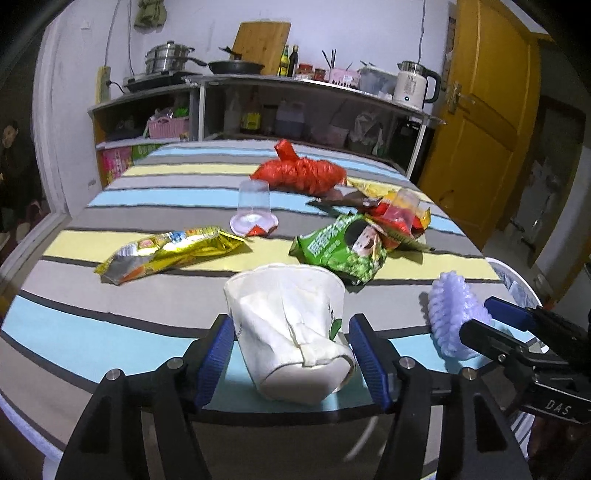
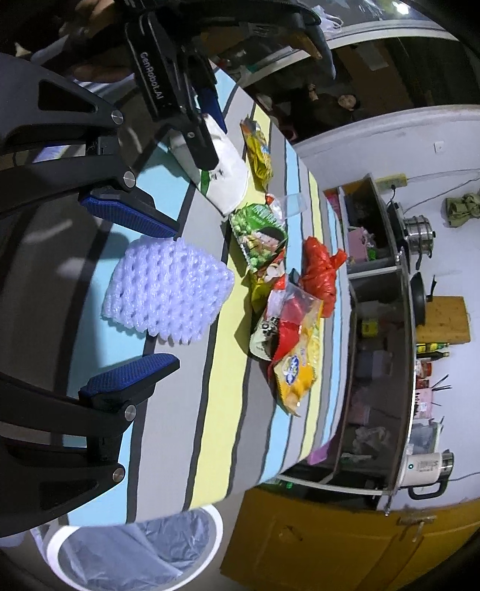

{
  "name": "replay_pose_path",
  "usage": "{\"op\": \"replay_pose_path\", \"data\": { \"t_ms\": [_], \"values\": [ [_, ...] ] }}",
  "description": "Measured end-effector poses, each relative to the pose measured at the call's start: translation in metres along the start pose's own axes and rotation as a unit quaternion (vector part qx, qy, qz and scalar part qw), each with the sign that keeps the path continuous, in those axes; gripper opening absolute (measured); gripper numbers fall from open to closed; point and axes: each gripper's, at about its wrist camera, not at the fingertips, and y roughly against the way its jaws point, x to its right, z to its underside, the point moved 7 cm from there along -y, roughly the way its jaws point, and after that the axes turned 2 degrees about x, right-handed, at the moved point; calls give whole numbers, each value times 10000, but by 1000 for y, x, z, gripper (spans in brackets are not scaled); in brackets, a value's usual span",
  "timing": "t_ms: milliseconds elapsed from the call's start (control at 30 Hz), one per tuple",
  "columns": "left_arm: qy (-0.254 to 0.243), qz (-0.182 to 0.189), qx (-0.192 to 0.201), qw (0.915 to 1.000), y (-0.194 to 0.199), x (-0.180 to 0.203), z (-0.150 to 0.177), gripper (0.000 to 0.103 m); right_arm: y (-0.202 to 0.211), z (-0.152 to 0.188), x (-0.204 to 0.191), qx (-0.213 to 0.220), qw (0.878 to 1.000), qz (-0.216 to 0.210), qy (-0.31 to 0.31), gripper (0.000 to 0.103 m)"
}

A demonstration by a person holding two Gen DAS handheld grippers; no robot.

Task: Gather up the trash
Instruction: 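Grasp the white paper cup with the left tool while the right tool grasps the lavender foam net, then carry both items over the bin and open both tools to drop them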

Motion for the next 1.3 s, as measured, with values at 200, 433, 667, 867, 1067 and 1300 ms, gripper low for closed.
{"op": "replay_pose_path", "data": {
  "t_ms": [200, 433, 667, 867, 1067, 1300],
  "values": [
    [-84, -84, -44, 9999, -4, 1, 5, 64, -5, -4, 5, -104, 9997, 27, -211, 59],
    [-34, -111, -15, 9999, 0, 2, 6, 58, 0, -4, 5, -67, 9997, 0, -231, 28],
    [1, 20, 74, 10000, 12, 6, 4, 52, 13, -2, 9, 14, 9996, 57, -274, 22],
    [-150, 239, 247, 9993, 27, 24, -5, 52, 32, -5, 21, 182, 9989, 167, -388, 22],
    [-411, 562, 339, 9970, 31, 60, -16, 52, 56, -4, 48, 375, 9966, 456, -579, 22],
    [-852, 1041, 454, 9899, 28, 121, -29, 52, 84, -2, 99, 568, 9896, 961, -905, 22]
  ]
}}
